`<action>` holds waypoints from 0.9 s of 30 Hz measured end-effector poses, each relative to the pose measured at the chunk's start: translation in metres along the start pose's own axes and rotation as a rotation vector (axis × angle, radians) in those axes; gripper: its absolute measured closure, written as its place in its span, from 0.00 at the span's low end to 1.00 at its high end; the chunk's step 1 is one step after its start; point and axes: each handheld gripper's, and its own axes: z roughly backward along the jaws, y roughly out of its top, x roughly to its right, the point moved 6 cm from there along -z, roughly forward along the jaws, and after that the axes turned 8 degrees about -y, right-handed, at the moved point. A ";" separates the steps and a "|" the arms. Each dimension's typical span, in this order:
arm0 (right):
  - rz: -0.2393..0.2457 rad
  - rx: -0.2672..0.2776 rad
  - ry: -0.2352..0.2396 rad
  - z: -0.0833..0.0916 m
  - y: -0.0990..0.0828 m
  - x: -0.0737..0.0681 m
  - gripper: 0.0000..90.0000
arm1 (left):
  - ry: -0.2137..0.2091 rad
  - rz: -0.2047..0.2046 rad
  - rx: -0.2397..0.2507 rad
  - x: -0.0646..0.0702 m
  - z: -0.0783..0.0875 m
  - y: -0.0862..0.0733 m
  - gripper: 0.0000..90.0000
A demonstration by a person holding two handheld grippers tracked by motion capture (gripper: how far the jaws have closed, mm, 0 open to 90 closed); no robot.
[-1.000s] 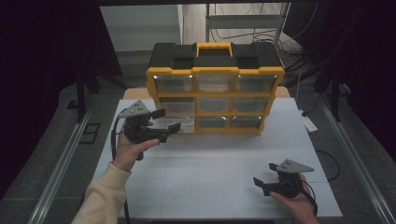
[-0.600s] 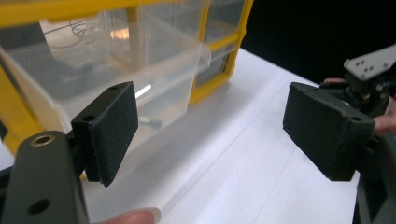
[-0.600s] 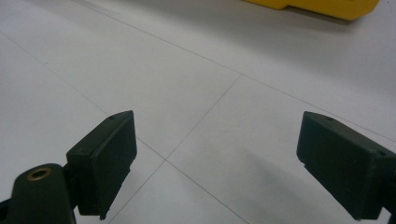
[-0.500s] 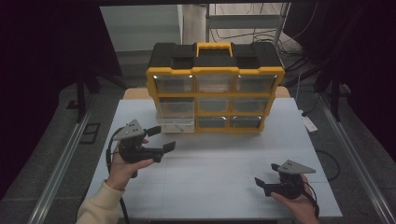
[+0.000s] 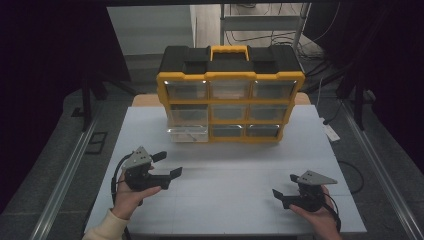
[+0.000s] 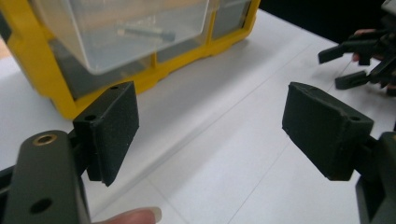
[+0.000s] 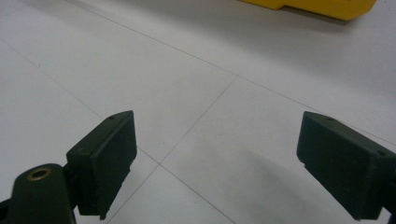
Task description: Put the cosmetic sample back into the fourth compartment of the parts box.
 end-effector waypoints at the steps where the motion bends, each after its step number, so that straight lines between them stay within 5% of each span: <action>1: 0.000 0.000 -0.001 0.000 0.000 0.000 0.14 | 0.006 0.001 -0.005 -0.001 -0.001 -0.004 0.22; 9: -0.007 0.002 -0.006 0.000 0.000 0.002 0.14 | 0.072 0.006 -0.057 -0.010 -0.002 -0.034 0.21; 15: -0.011 0.006 -0.006 0.001 0.001 0.002 0.14 | 0.089 0.047 -0.068 -0.015 0.001 -0.053 0.21; 27: -0.014 0.010 -0.007 0.001 0.001 0.003 0.14 | 0.123 0.012 -0.087 -0.016 0.000 -0.059 0.21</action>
